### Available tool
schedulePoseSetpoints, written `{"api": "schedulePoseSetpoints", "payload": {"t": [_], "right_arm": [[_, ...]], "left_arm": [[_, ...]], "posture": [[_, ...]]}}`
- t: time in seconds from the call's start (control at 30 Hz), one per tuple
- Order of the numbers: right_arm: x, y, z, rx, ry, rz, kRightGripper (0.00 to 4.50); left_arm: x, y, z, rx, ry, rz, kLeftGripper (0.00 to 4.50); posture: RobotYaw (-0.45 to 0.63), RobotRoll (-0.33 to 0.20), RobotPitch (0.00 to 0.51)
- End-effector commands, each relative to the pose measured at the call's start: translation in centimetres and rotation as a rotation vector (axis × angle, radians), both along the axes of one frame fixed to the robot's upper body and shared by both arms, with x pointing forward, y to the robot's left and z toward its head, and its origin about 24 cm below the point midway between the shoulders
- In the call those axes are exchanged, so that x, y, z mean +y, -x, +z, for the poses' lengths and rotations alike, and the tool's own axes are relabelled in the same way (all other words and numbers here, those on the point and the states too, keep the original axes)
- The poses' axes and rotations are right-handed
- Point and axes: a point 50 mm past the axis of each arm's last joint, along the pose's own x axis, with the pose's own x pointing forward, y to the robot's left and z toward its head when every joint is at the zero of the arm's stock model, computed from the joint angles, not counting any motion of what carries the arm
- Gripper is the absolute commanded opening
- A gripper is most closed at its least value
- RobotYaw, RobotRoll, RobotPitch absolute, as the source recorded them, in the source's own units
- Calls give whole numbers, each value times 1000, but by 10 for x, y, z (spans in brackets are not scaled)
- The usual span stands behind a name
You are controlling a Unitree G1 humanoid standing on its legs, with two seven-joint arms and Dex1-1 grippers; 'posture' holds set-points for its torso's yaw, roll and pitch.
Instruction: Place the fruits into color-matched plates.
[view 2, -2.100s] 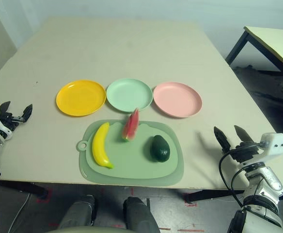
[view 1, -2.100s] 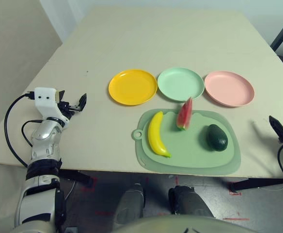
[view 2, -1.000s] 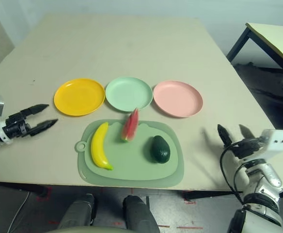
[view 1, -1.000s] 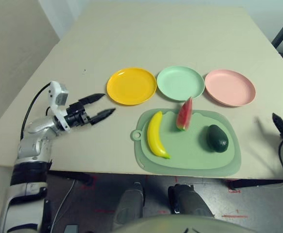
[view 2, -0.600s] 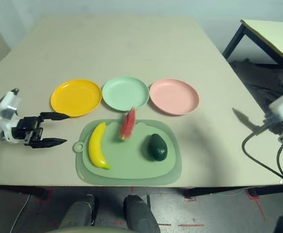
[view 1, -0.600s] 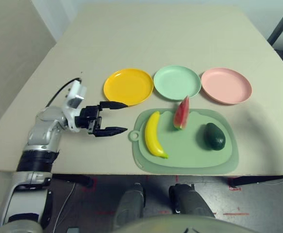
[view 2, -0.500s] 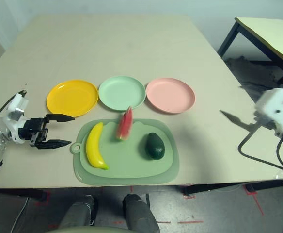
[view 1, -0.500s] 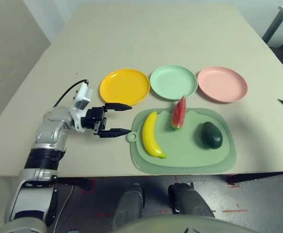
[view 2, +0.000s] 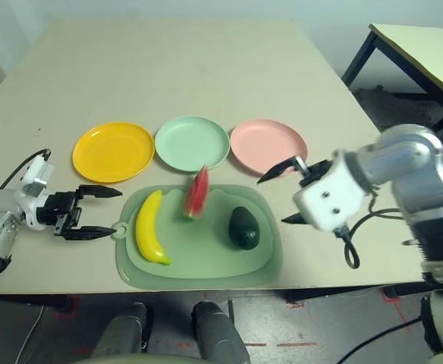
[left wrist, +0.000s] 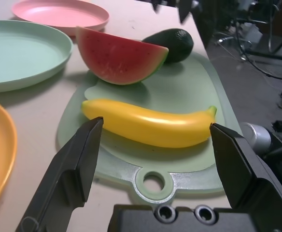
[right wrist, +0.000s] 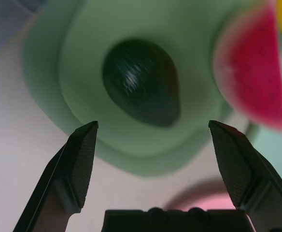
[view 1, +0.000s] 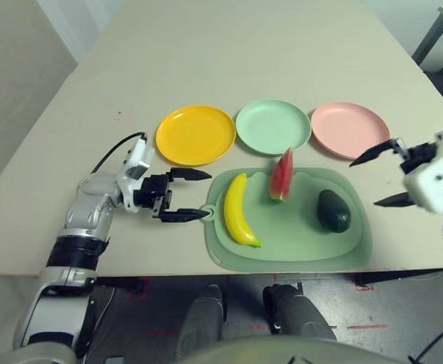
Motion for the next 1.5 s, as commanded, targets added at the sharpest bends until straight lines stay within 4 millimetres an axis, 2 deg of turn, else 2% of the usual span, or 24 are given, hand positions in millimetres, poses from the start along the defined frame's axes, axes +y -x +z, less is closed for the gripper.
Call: {"api": "schedulePoseSetpoints", "payload": {"t": [0.03,0.17,0.37,0.8,1.27,1.37,1.47,1.5], "right_arm": [[1,0,-7,10,108,58,4473],[12,-13,-6,-24,114,96,4473],[20,-17,-14,-16,129,144,4473],[31,-11,-29,57,103,180,4473],[36,-7,-31,111,92,108,4473],[35,-7,-31,115,98,96,4011],[33,-6,-31,119,108,85,2977],[33,-6,-31,121,111,82,2945]], "left_arm": [[3,4,2,-6,-7,31,4500],[4,8,-2,9,-13,52,4500],[0,12,-3,12,-25,45,4500],[5,11,4,1,-38,60,4500],[7,8,7,-16,-51,60,4500],[7,8,8,-22,-56,60,4500],[7,7,8,-26,-56,59,4500],[7,7,8,-27,-56,59,4500]], "posture": [[3,0,156],[16,0,159],[25,0,163],[38,0,168],[29,0,167],[29,0,165],[27,0,164],[29,0,163]]}}
